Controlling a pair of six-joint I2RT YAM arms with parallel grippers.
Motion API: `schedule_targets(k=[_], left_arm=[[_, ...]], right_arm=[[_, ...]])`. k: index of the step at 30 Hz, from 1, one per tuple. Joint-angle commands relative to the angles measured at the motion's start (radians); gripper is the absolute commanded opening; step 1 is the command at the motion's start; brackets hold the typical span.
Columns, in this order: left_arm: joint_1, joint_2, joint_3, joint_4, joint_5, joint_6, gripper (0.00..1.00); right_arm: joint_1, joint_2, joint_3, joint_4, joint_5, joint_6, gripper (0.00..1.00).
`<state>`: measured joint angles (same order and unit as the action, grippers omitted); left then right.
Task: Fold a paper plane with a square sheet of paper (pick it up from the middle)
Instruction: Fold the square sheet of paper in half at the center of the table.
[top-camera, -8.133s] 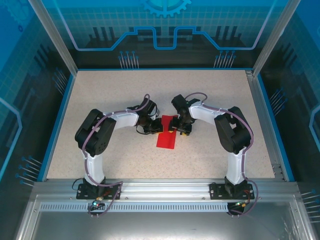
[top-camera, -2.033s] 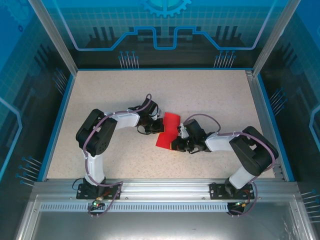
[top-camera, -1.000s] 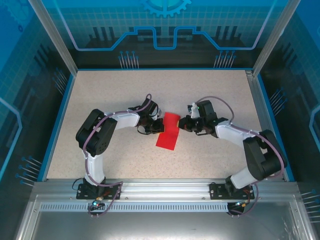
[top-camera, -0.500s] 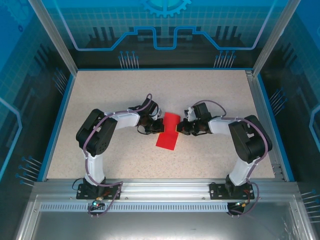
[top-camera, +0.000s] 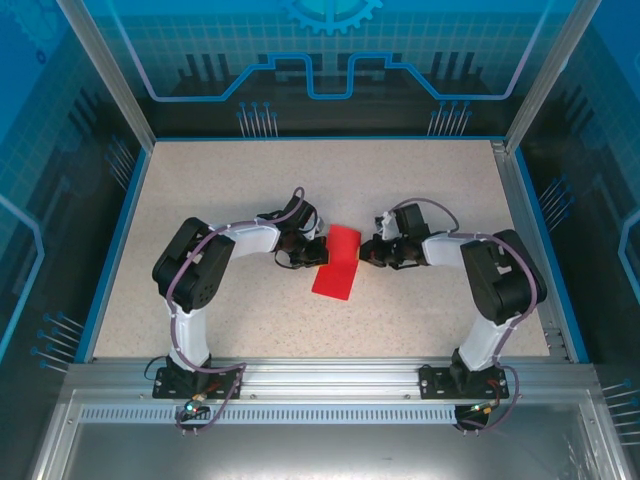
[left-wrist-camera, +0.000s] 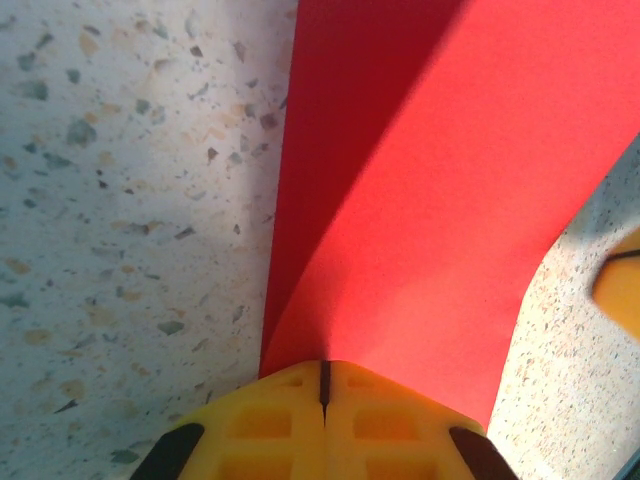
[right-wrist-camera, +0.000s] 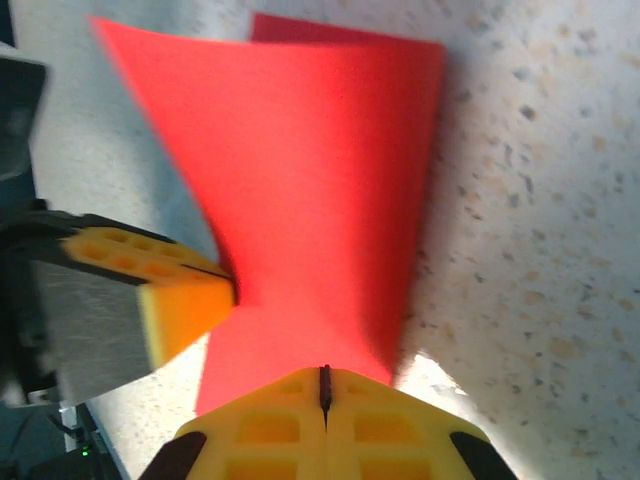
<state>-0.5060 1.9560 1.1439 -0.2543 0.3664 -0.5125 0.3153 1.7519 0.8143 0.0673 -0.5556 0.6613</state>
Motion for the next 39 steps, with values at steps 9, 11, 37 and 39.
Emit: schedule_targets(k=[9,11,37,39], left_arm=[[-0.015,0.053,-0.045,-0.114,-0.046,0.035,0.0],[-0.015,0.052,-0.047,-0.114,-0.047,0.035,0.0],[-0.015,0.055,-0.064,-0.111,-0.05,0.028,0.0],[-0.014,0.055,-0.064,-0.112,-0.05,0.028,0.0]], right_arm=[[-0.004,0.067,0.059,0.039,-0.048,0.018,0.04],[0.003,0.088,0.059,0.016,-0.019,-0.002,0.04],[-0.036,0.168,0.175,-0.014,-0.043,-0.029,0.04],[-0.035,0.182,0.167,-0.02,-0.028,-0.034,0.04]])
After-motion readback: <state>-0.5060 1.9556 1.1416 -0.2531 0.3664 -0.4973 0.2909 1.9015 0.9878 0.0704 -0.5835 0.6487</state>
